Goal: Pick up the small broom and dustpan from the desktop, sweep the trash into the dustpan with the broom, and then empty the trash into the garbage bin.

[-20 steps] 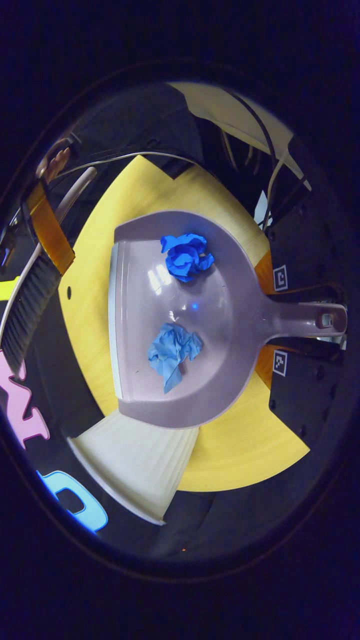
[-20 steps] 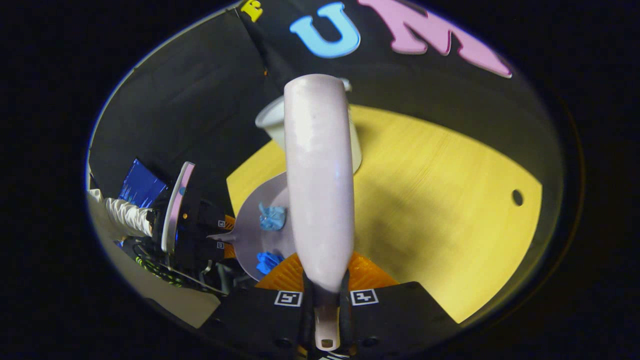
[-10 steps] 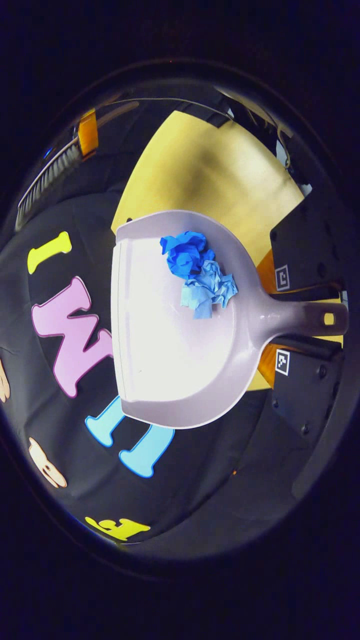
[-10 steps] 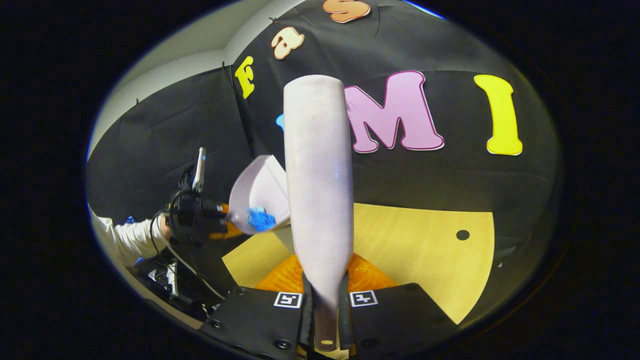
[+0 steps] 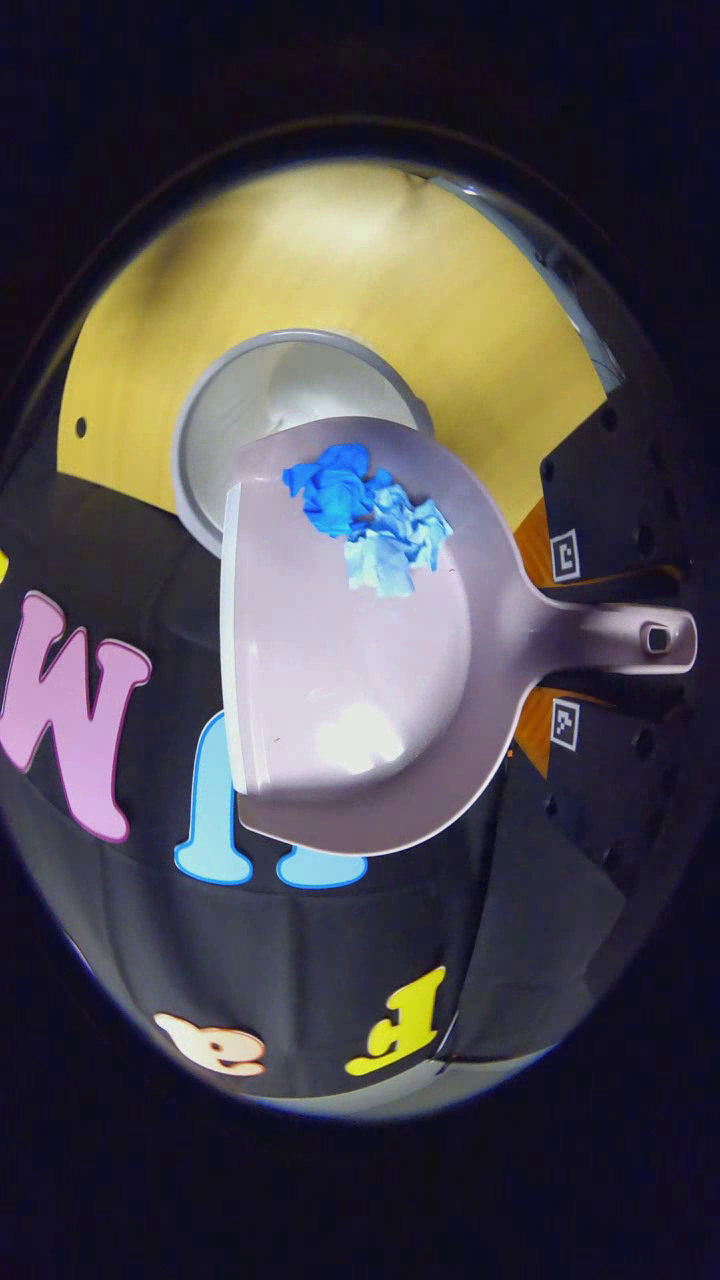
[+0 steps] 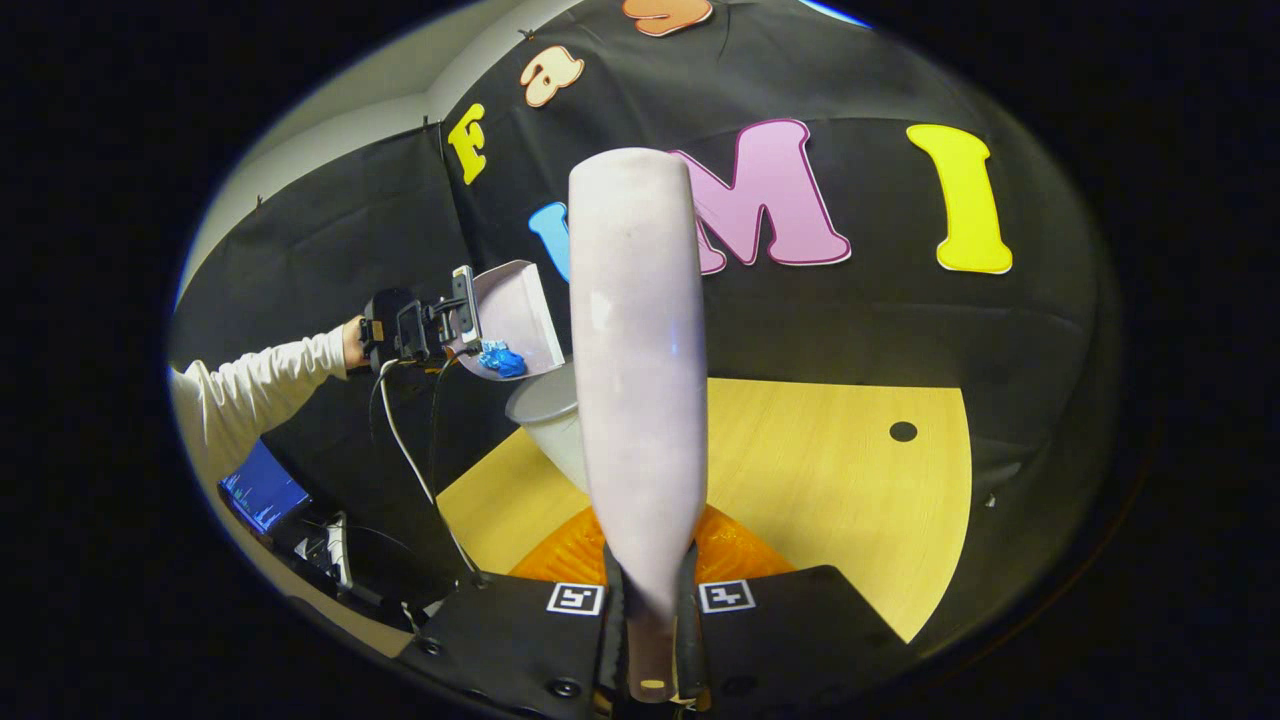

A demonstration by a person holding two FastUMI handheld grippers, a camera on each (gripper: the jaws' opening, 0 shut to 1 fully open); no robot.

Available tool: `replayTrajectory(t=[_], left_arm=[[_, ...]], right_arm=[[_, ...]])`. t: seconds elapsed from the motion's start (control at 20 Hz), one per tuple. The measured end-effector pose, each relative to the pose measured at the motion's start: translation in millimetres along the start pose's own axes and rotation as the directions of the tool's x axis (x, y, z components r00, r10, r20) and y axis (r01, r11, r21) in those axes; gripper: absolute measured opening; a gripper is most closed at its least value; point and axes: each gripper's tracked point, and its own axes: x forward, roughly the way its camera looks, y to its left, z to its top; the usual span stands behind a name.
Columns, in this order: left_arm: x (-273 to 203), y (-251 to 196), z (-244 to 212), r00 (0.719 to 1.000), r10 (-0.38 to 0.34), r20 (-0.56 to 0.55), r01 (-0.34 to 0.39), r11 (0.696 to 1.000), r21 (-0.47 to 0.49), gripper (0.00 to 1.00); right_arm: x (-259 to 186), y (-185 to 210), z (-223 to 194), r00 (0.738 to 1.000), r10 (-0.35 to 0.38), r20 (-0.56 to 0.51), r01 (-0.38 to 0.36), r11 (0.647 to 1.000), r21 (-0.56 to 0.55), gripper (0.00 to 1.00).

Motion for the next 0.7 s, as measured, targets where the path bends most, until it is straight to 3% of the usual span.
replayTrajectory(t=[0.1, 0.2, 0.35, 0.45, 0.5, 0.55, 0.7], left_arm=[[6.9, -3.2, -6.1, 0.998, 0.053, -0.02, -0.05, 0.991, 0.122, 0.26], [9.5, -6.7, -10.5, 0.99, 0.137, -0.029, -0.124, 0.956, 0.264, 0.26], [9.9, -14.7, -11.7, 0.959, 0.282, 0.007, -0.252, 0.846, 0.47, 0.26], [8.7, -23.8, -10.9, 0.939, 0.34, 0.041, -0.305, 0.775, 0.553, 0.26], [10.5, -29.3, -12.5, 0.938, 0.342, 0.052, -0.312, 0.772, 0.554, 0.26], [9.2, -26.2, -15.8, 0.943, 0.329, 0.054, -0.307, 0.792, 0.528, 0.26], [2.1, -31.8, -6.2, 0.954, 0.29, 0.072, -0.297, 0.89, 0.346, 0.26]], right_arm=[[-1.5, -0.1, -3.3, 1.0, 0.0, -0.008, 0.0, 1.0, 0.002, 0.2], [-2.5, -3.4, -10.7, 1.0, -0.004, -0.018, 0.004, 1.0, 0.008, 0.21], [-1.0, -7.2, -18.7, 0.999, -0.017, -0.033, 0.017, 1.0, 0.017, 0.2], [1.6, -8.2, -21.4, 0.999, -0.028, -0.042, 0.028, 1.0, 0.008, 0.2], [2.9, -9.2, -22.1, 0.998, -0.034, -0.046, 0.034, 0.999, 0.001, 0.2], [3.9, -8.3, -22.3, 0.998, -0.036, -0.047, 0.036, 0.999, -0.002, 0.2], [7.8, -3.4, -18.9, 0.999, -0.031, -0.042, 0.031, 0.999, 0.004, 0.2]])
